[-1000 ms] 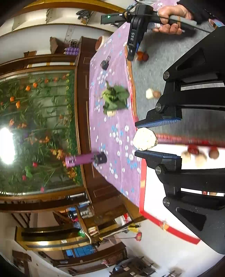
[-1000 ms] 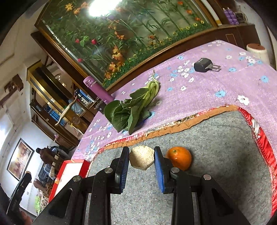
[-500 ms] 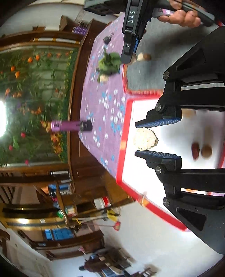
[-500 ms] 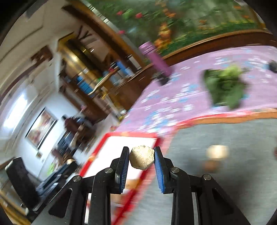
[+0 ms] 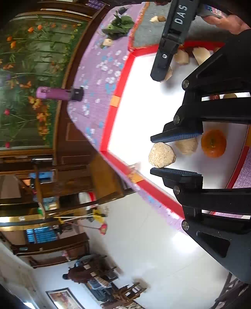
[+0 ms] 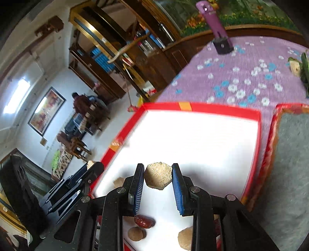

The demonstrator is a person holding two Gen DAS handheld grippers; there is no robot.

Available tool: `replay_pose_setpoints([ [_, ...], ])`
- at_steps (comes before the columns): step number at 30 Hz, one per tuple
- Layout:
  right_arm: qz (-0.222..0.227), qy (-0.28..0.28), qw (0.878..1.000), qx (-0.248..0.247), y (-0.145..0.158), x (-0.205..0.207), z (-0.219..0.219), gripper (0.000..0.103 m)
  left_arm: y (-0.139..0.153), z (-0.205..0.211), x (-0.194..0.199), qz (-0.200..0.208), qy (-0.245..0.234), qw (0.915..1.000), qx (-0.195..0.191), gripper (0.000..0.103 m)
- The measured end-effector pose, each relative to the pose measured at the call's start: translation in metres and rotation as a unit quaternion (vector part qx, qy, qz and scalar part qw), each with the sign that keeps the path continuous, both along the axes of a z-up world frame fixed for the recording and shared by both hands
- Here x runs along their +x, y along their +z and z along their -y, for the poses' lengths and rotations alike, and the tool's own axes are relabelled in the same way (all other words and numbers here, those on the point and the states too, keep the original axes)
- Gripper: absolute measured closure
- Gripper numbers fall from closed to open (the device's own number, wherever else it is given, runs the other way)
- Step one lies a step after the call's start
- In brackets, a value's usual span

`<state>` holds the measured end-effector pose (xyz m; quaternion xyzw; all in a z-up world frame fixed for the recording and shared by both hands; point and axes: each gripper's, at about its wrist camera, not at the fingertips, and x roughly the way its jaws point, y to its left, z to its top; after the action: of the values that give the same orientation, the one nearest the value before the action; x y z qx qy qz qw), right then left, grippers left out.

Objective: Organize fruits
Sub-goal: 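Carry both slices into the tray and open both grippers, then move both open grippers back over the fruits on the felt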

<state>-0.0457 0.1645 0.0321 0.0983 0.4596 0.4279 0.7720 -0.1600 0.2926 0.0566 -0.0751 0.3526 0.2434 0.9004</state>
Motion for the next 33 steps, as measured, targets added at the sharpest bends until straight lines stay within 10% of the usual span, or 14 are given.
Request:
replay_pose_setpoints([
  [8, -0.006, -0.006, 0.999, -0.049, -0.013, -0.003, 0.001, 0.069, -0.009, 0.008, 0.004, -0.042, 0.016, 0.9990, -0.009, 0.076],
  [14, 0.050, -0.035, 0.998, -0.001, 0.012, -0.007, 0.045, 0.060, 0.019, 0.025, -0.017, -0.004, 0.025, 0.9992, 0.030, 0.045],
  [33, 0.070, -0.220, 0.969, 0.092, 0.035, 0.018, 0.271, 0.059, 0.051, 0.136, -0.016, 0.000, -0.111, 0.9917, 0.065, 0.044],
])
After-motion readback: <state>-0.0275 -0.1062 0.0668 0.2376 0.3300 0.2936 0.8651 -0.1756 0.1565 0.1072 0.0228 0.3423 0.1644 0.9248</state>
